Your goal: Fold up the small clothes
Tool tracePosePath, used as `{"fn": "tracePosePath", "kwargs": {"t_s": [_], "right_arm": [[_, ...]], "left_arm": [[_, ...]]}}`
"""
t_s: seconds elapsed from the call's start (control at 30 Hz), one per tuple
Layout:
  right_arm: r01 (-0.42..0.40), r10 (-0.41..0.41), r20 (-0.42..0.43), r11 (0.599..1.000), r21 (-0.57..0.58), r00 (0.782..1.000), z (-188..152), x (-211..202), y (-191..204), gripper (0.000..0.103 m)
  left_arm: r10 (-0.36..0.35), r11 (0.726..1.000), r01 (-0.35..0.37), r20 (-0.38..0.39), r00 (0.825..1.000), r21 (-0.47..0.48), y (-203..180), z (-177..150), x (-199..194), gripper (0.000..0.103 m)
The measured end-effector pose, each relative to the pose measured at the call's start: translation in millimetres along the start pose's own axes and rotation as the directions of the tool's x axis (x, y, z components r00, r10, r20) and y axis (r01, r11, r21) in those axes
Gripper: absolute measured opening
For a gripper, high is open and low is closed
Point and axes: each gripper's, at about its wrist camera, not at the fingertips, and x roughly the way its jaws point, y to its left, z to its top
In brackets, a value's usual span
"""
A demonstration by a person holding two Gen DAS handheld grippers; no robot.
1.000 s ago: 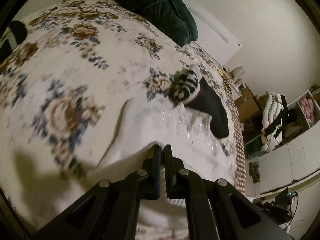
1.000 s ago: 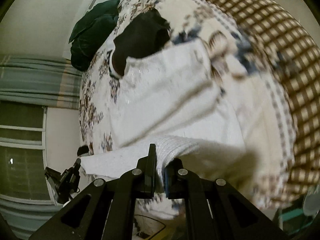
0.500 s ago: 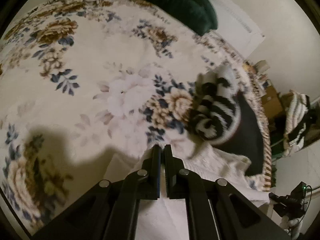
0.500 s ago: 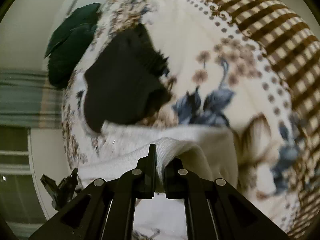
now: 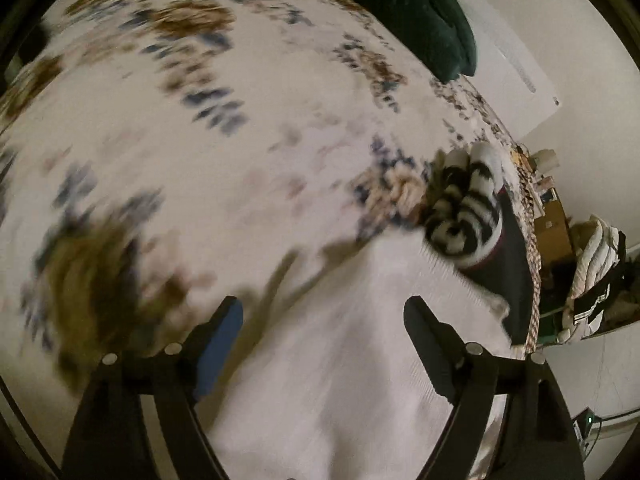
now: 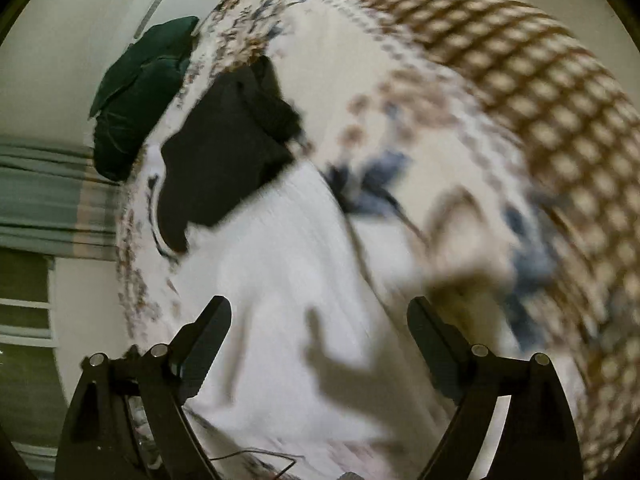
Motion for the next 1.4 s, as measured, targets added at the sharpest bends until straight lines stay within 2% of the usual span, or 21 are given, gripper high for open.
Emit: {"fn": "tracePosePath", "kwargs": {"t_s": [0.1,0.23,0.3,0.47,0.57,0.6,0.63,0.67,0.7,0.8,0.9,1.03,1.17,1.23,1.3,1.33,1.37,1.4], "right_arm": [[0.028,-0.026,-0.025,0.996,0.080,0.999,-49,-9,-29,0.092],[-0.022,0.038,-0.068,0.976,0.216,0.997,-101,15,-67,0.092],[-0.085,0.097,-0.039,0.968,0.238,0.995,-111,27,-75,0.092],[-0.217,0.215,0.040,0.929,0.300,0.976,-118,61,-85,0.090],[-0.241,0.229,0.076,0.917,0.318,0.971,-115,73,-87,0.062],[-0.249,0.233,0.087,0.911,0.329,0.969,-114,76,-88,0.056],[-0.261,0.239,0.108,0.903,0.341,0.965,-114,78,-89,0.050],[-0.260,0.233,0.120,0.901,0.346,0.965,-113,79,-86,0.026],[-0.252,0.223,0.122,0.903,0.349,0.967,-113,80,-85,0.020],[-0.234,0.202,0.126,0.910,0.342,0.971,-110,74,-77,0.015],[-0.228,0.198,0.122,0.916,0.329,0.973,-115,52,-70,0.014],[-0.172,0.157,0.077,0.954,0.246,0.985,-137,9,-58,0.013],[-0.092,0.099,-0.019,0.971,0.221,0.995,-174,-26,-74,0.013],[-0.033,0.051,-0.076,0.973,0.227,0.996,-192,-31,-93,0.014],[0.034,0.002,-0.152,0.972,0.232,0.988,-203,-21,-114,0.023],[0.060,-0.008,-0.200,0.964,0.258,0.980,-206,-13,-125,0.027],[0.098,-0.034,-0.234,0.959,0.267,0.972,-206,-11,-132,0.036],[0.128,-0.063,-0.244,0.957,0.261,0.968,-205,-14,-134,0.038]], "left_arm": [[0.027,0.997,-0.029,-0.023,0.999,-0.067,28,-45,-10,0.082],[-0.041,0.975,0.020,-0.089,0.995,-0.222,61,-91,6,0.082],[-0.106,0.955,0.076,-0.089,0.990,-0.287,70,-104,18,0.082],[-0.141,0.933,0.118,-0.042,0.989,-0.341,73,-109,41,0.082],[-0.134,0.907,0.128,0.015,0.991,-0.401,78,-105,49,0.082],[-0.131,0.905,0.134,0.036,0.991,-0.404,77,-105,50,0.081],[-0.121,0.907,0.136,0.061,0.991,-0.398,75,-104,48,0.057],[-0.109,0.913,0.133,0.083,0.991,-0.385,72,-102,46,0.017],[-0.086,0.925,0.113,0.087,0.992,-0.364,65,-98,46,0.017],[-0.059,0.947,0.099,0.136,0.989,-0.306,54,-93,31,0.015],[-0.051,0.966,0.090,0.159,0.986,-0.244,47,-96,4,0.014],[-0.047,0.976,0.072,0.125,0.991,-0.206,58,-124,-41,0.014],[0.005,0.980,0.002,0.039,0.999,-0.199,83,-166,-69,0.014],[0.029,0.974,-0.041,-0.058,0.998,-0.223,108,-190,-60,0.018],[0.042,0.958,-0.080,-0.142,0.989,-0.276,129,-204,-48,0.021],[0.049,0.951,-0.096,-0.161,0.986,-0.294,135,-206,-47,0.024],[0.065,0.945,-0.116,-0.174,0.983,-0.305,140,-207,-50,0.026],[0.073,0.946,-0.123,-0.173,0.982,-0.300,140,-205,-54,0.030]]}}
